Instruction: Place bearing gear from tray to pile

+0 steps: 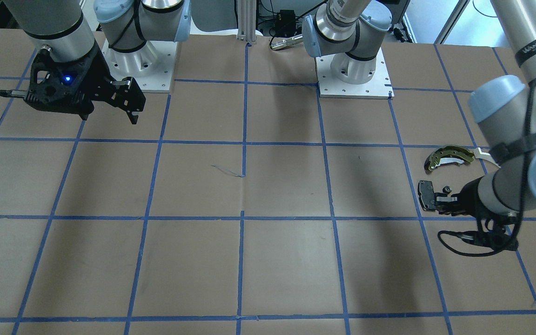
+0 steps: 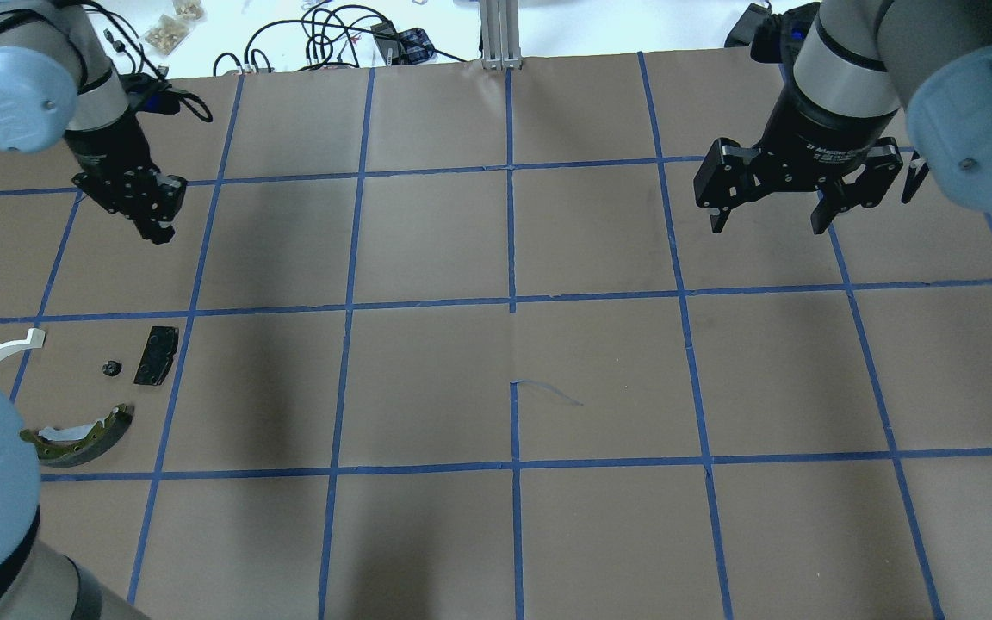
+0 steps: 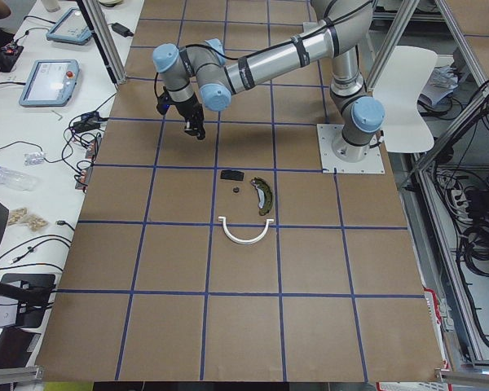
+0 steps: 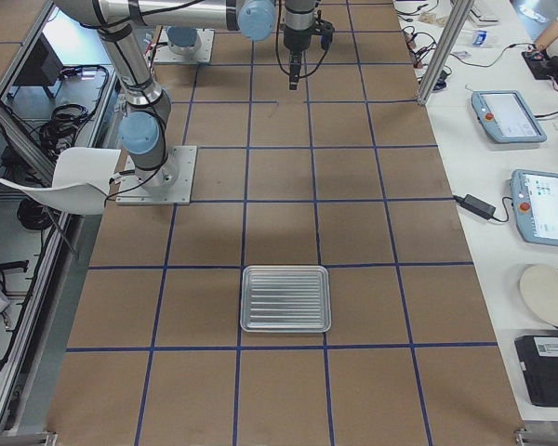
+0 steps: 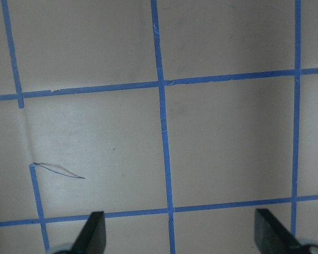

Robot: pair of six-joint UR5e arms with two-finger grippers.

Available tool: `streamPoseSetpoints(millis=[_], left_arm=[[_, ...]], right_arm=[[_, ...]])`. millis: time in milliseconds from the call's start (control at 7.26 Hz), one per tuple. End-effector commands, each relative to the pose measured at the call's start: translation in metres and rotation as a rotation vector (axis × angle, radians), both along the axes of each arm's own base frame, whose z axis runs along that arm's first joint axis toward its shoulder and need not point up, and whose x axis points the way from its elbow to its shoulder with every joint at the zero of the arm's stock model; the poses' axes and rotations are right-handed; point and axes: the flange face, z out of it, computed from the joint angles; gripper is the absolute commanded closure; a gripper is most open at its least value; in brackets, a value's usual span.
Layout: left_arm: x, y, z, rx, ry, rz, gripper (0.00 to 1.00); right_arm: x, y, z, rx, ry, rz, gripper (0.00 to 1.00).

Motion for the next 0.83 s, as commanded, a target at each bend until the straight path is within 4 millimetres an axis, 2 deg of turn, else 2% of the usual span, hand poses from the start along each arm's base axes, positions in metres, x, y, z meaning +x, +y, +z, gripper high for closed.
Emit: streamPoseSetpoints(millis=[0, 138, 276, 551, 689], left_arm=[[0.091, 0.019, -0.015, 0.042, 0.003, 0.045, 1.00], [0.123, 0.033, -0.032, 0.068, 0.005, 0.048, 1.00], [0.133, 0.040, -0.046, 0.055, 0.008, 0.025, 1.00], [0.125, 0.066, -0.071, 0.089, 0.031, 0.021, 1.00], [0.138, 0.073, -0.089, 0.077, 0.032, 0.042, 1.00]], right_arm=[[-0.001, 0.000, 0.003, -0.006, -0.004, -0.002, 0.00], [0.000, 0.001, 0.004, -0.009, -0.004, 0.000, 0.00], [0.000, 0.001, 0.003, -0.006, -0.004, 0.000, 0.00], [0.000, 0.000, 0.005, -0.010, -0.001, 0.000, 0.00], [0.000, 0.001, 0.001, -0.003, -0.004, 0.000, 0.00]])
